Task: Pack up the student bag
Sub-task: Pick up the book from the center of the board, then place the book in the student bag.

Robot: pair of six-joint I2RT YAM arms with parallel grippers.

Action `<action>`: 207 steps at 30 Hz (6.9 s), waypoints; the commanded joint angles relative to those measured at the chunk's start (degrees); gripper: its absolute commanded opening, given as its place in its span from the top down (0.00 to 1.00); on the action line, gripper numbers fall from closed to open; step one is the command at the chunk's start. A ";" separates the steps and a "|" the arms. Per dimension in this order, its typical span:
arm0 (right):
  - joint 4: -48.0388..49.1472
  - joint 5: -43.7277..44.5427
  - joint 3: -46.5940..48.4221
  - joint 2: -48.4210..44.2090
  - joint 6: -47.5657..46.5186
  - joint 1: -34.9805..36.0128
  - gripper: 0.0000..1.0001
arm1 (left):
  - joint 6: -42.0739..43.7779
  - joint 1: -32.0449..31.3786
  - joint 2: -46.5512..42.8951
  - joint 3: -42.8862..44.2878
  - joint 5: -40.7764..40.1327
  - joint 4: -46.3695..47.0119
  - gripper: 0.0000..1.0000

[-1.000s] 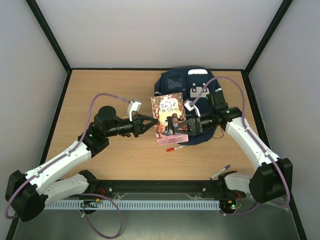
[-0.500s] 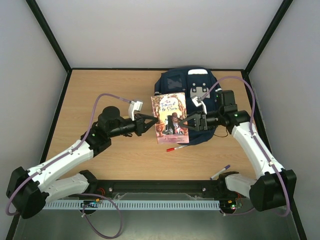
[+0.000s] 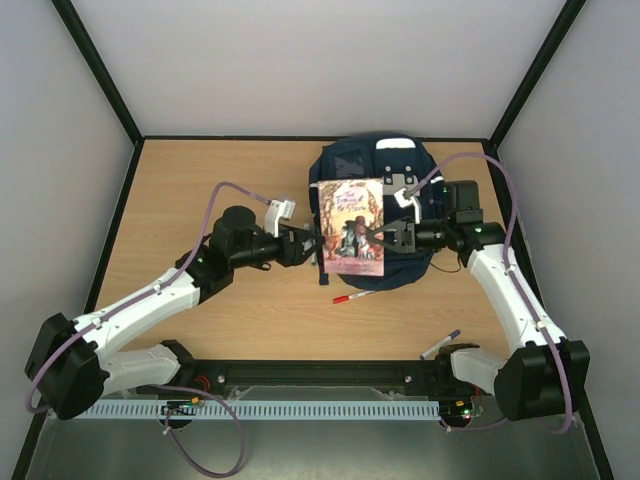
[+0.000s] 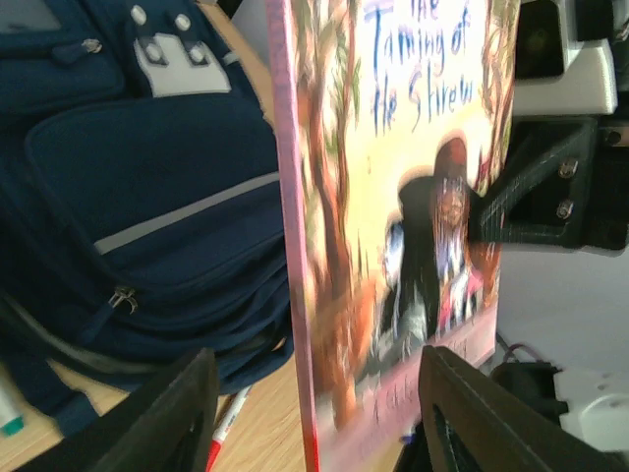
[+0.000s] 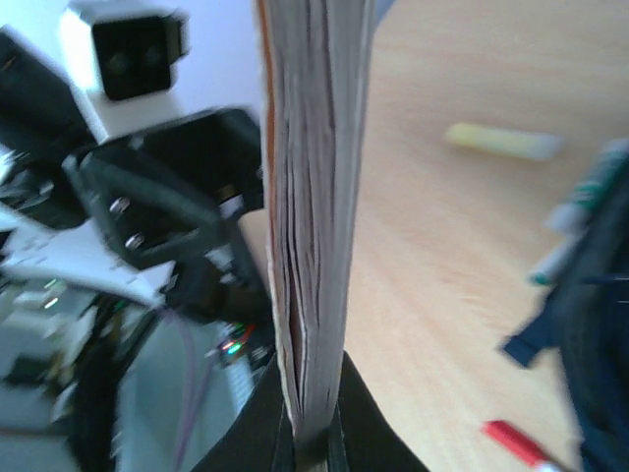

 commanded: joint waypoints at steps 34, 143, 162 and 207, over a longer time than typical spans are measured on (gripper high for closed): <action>3.59 21.05 -9.39 -18.53 -5.56 -40.54 0.99 | 46.17 -21.55 61.62 64.74 -25.82 -42.24 0.44; -29.50 16.75 5.04 18.43 -25.42 -19.68 0.99 | 35.84 -13.03 47.77 70.21 -35.65 -18.97 0.98; -31.60 16.11 5.36 19.08 -28.99 -18.90 0.99 | 40.75 -12.77 53.16 80.60 -38.29 -20.75 0.98; -8.28 31.47 5.10 21.96 -16.06 -13.98 0.54 | 38.69 -16.61 46.59 68.39 -38.80 -21.29 0.96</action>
